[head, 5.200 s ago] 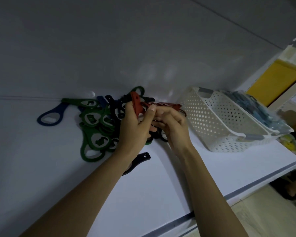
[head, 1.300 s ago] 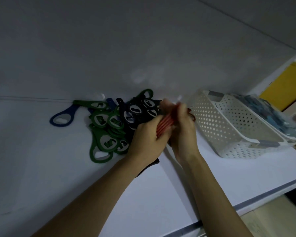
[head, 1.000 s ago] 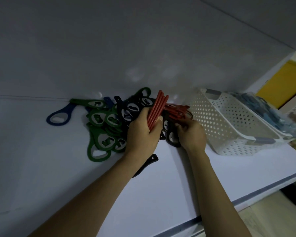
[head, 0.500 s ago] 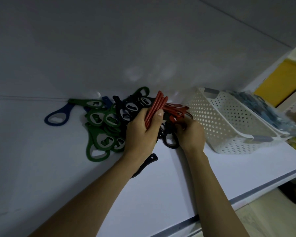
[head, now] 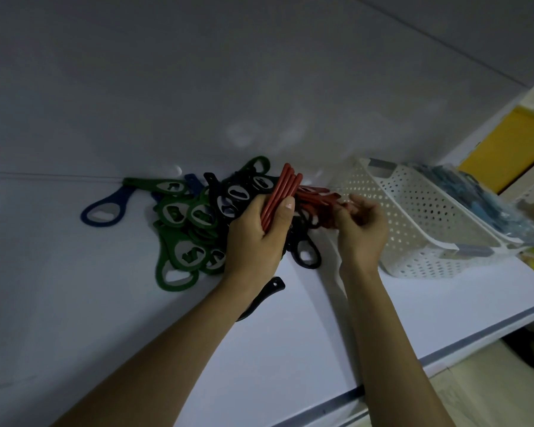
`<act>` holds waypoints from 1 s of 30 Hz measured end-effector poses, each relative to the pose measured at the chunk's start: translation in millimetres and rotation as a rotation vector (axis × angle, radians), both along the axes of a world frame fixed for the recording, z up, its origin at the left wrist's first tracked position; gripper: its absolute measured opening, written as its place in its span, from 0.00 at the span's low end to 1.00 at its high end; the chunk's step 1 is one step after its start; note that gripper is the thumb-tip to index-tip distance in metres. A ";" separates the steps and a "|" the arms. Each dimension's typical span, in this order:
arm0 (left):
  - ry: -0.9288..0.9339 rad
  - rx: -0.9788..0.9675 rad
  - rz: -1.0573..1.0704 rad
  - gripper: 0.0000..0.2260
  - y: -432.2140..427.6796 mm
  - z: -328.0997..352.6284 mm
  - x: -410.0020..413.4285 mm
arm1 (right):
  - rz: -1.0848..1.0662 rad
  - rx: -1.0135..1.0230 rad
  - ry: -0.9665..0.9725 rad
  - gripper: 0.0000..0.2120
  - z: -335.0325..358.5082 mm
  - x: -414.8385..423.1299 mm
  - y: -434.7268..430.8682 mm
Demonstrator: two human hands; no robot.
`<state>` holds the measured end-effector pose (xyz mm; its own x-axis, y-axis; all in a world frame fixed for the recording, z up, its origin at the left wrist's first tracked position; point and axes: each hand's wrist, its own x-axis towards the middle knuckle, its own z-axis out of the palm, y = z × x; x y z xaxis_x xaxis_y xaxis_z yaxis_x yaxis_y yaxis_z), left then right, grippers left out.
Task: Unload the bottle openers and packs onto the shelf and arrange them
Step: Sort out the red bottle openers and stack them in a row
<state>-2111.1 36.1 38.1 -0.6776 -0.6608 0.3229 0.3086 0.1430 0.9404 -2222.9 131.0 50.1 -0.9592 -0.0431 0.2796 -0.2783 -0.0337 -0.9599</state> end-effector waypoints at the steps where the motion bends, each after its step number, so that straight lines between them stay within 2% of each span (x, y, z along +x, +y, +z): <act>1: 0.002 0.002 -0.003 0.14 0.0 -0.1 -0.3 | -0.005 -0.106 -0.018 0.11 2.7 0.5 0.5; 4: 0.010 0.017 -0.014 0.16 -0.5 -1.0 -1.0 | 0.050 -0.301 -0.077 0.08 9.4 0.3 3.6; 7: 0.006 -0.005 -0.023 0.18 -0.3 -2.0 -0.8 | 0.388 -0.380 -0.153 0.09 13.5 3.2 5.5; 10: -0.031 -0.061 -0.049 0.19 0.5 -3.8 -1.3 | 0.653 -0.353 -0.171 0.09 14.3 8.3 2.8; 14: -0.117 -0.226 -0.012 0.15 0.1 -8.2 -3.4 | 0.699 -0.319 -0.200 0.07 14.0 11.0 0.6; 17: -0.125 -0.240 0.009 0.11 -1.6 -11.3 -5.3 | 0.707 -0.304 -0.180 0.08 13.9 9.9 0.2; 19: -0.120 -0.260 0.021 0.10 -1.4 -11.0 -5.3 | 0.697 -0.230 -0.153 0.17 14.4 11.0 -0.5; 22: -0.106 -0.313 0.047 0.09 -0.8 -9.7 -4.5 | 0.719 -0.091 -0.132 0.39 15.4 18.1 -3.4; 24: -0.093 -0.386 0.060 0.09 -0.3 -8.9 -4.3 | 0.769 -0.050 -0.136 0.44 15.4 24.6 -5.9; 25: -0.090 -0.437 0.059 0.09 0.9 -9.0 -4.2 | 0.781 -0.030 -0.142 0.43 15.2 26.8 -6.8; 27: -0.095 -0.520 0.047 0.11 4.0 -8.3 -3.4 | 0.783 -0.018 -0.166 0.32 15.1 30.2 -7.7; 28: -0.096 -0.543 0.036 0.13 4.8 -7.7 -2.8 | 0.778 -0.043 -0.194 0.27 15.4 31.2 -7.9; 30: -0.072 -0.548 0.001 0.19 4.8 -5.8 -0.7 | 0.781 -0.127 -0.246 0.22 16.8 32.6 -8.7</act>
<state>-2111.8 40.9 32.3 -0.7100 -0.4098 0.5727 0.2464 0.6173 0.7471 -2190.3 122.3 67.0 -0.7004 -0.7046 0.1135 0.0873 -0.2425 -0.9662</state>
